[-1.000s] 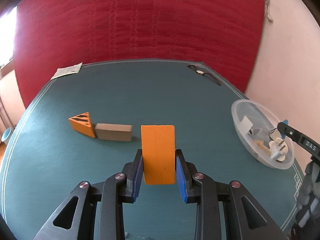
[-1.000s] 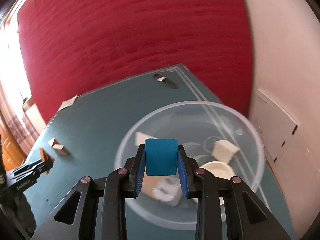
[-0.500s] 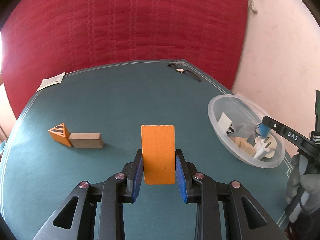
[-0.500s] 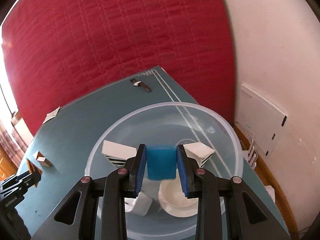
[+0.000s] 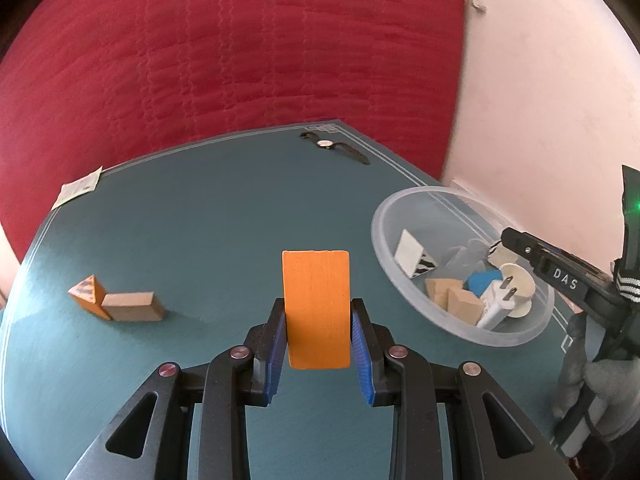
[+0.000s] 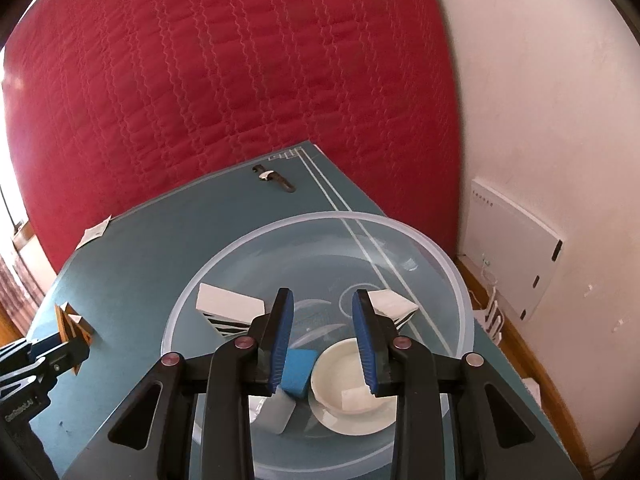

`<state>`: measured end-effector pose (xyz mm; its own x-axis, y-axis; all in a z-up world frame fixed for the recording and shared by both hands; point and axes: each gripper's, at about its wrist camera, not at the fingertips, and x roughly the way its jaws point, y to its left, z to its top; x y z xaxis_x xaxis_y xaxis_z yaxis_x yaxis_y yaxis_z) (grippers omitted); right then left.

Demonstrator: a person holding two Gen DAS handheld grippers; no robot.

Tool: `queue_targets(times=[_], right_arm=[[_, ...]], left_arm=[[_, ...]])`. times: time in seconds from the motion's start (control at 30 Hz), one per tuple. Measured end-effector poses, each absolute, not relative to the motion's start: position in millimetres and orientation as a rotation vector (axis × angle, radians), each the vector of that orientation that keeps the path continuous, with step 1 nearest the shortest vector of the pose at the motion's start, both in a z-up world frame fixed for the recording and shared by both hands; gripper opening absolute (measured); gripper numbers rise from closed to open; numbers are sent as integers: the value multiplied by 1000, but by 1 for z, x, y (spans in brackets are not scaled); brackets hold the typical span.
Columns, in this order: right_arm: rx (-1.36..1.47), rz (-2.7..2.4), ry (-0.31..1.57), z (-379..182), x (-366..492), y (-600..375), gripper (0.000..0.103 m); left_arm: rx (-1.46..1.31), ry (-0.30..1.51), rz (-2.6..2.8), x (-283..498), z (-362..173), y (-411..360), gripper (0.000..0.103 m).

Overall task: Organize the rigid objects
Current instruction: 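Carry the blue wedge over the clear bowl while the left gripper carries the orange block there, then open the right gripper over the bowl while the left gripper opens to drop the orange block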

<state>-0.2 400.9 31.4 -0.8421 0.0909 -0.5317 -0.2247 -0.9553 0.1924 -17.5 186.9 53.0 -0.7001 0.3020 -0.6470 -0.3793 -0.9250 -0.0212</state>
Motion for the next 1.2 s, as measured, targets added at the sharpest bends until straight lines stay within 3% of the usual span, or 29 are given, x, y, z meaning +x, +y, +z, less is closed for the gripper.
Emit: queue_targets(times=[0.2, 0.8, 0.83, 0.87, 0.9, 0.97, 1.2], right_arm=[[-780, 2815, 373, 31, 2, 402, 47], [-714, 2711, 420, 28, 6, 420, 49], [-713, 2705, 423, 27, 6, 422, 49], [-710, 2698, 426, 26, 6, 423, 50], [-707, 2691, 428, 26, 6, 424, 50], [-704, 2682, 430, 25, 5, 426, 50], [-682, 2680, 409, 26, 8, 424, 54]], left_arm=[[-926, 206, 2567, -20, 54, 209, 32], [-869, 285, 2433, -36, 52, 284, 33], [-872, 281, 2429, -37, 52, 286, 35], [-874, 276, 2432, -39, 52, 287, 50], [-875, 267, 2439, -40, 53, 287, 77], [-846, 242, 2465, -39, 56, 284, 95], [-846, 300, 2539, -38, 48, 275, 97]])
